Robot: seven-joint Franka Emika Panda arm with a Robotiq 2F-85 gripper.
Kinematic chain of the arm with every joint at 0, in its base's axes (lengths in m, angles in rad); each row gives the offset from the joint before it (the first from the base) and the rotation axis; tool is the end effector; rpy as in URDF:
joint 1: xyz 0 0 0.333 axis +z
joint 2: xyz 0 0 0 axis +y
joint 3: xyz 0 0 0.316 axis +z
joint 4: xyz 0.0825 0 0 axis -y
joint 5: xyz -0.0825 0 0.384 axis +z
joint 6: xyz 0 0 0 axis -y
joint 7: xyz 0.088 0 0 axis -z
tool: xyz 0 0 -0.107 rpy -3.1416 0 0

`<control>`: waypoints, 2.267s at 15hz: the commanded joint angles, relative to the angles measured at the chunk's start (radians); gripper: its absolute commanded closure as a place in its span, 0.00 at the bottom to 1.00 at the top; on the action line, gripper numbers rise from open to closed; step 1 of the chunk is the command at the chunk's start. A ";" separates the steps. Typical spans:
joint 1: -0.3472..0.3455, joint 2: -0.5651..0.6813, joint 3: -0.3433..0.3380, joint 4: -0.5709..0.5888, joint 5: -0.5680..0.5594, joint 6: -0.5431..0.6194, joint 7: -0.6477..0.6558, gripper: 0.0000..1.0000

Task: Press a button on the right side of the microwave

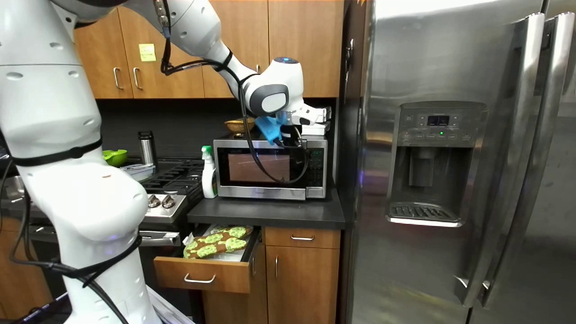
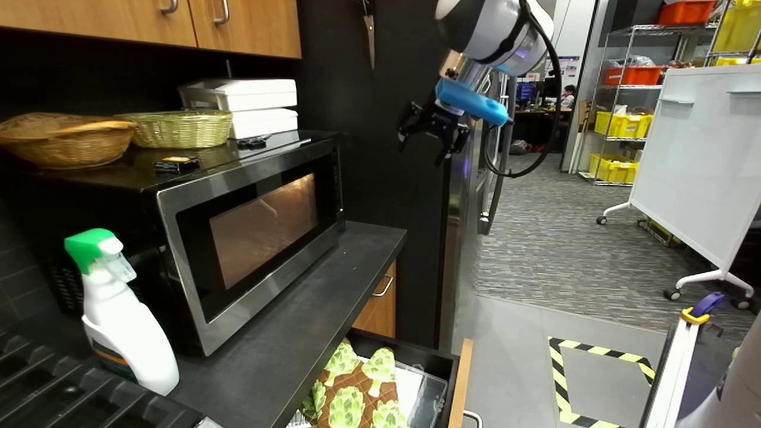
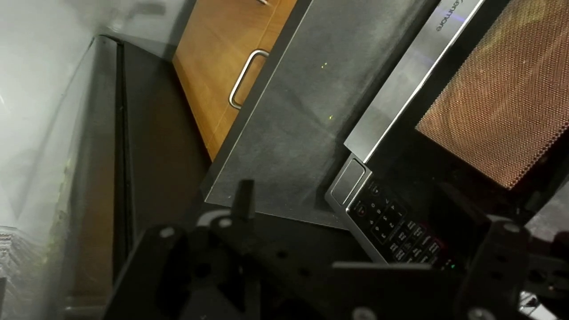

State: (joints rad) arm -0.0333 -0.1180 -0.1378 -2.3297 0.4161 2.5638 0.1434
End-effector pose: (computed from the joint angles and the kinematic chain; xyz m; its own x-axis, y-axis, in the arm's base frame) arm 0.5119 -0.0957 0.4212 0.7606 -0.6072 0.2298 -0.5064 -0.7764 -0.3752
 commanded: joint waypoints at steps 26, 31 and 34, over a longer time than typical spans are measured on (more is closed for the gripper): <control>-0.036 0.011 0.002 0.042 0.082 -0.104 0.032 0.00; -0.036 0.010 0.002 0.039 0.089 -0.102 0.024 0.00; -0.034 0.006 0.003 0.036 0.090 -0.103 0.019 0.00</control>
State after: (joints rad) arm -0.0593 -0.1103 -0.1396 -2.3032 0.4764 2.4778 0.1752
